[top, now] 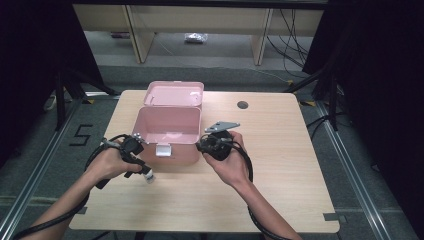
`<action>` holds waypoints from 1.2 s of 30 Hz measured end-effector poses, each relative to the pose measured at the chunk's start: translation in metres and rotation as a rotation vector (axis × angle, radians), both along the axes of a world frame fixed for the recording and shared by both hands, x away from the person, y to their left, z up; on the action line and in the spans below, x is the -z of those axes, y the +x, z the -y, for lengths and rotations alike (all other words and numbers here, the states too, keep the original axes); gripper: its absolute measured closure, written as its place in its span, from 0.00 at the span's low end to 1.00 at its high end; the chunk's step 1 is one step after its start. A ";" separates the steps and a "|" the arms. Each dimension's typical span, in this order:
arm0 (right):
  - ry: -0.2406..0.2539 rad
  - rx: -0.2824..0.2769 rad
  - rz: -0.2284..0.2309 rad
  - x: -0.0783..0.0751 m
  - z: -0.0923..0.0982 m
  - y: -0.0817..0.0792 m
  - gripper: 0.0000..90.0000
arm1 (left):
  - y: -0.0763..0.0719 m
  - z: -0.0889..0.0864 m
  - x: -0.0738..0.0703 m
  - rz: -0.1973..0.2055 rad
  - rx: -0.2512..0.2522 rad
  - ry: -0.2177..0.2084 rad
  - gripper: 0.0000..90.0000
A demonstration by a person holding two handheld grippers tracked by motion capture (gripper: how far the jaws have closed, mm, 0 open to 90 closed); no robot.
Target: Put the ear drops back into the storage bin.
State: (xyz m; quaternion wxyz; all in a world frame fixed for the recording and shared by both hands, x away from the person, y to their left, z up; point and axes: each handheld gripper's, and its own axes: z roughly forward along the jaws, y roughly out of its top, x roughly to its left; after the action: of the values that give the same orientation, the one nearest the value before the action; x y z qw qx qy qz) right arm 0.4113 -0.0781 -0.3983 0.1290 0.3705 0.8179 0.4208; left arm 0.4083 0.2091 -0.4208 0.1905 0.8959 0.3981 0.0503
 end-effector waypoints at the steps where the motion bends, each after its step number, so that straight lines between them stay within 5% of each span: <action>1: 0.000 -0.007 0.011 0.001 0.000 0.001 0.85 | 0.001 0.000 0.000 -0.008 0.010 0.007 0.71; 4: -0.003 -0.007 0.008 0.002 0.001 0.001 0.85 | 0.002 0.001 0.000 -0.013 0.047 0.035 0.72; 11: 0.002 -0.001 -0.013 0.001 0.000 0.000 0.85 | 0.003 0.006 0.003 -0.025 0.060 0.050 0.72; 21: -0.003 -0.024 0.020 0.004 0.000 0.003 0.84 | 0.006 0.009 0.005 -0.040 0.096 0.094 0.74; 23: 0.011 -0.005 -0.012 0.003 -0.001 0.001 0.84 | 0.007 0.010 0.006 -0.037 0.098 0.096 0.74; 26: -0.006 -0.009 0.011 0.004 0.000 0.002 0.84 | 0.008 0.011 0.006 -0.035 0.102 0.112 0.74; 36: 0.016 0.002 -0.016 0.004 0.000 0.001 0.84 | 0.011 0.014 0.006 -0.043 0.124 0.132 0.76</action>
State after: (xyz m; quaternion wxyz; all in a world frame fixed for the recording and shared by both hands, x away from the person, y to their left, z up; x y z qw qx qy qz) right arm 0.4120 -0.0781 -0.4026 0.1198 0.3759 0.8150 0.4244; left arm 0.4195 0.1948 -0.4271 0.1255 0.9302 0.3418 0.0454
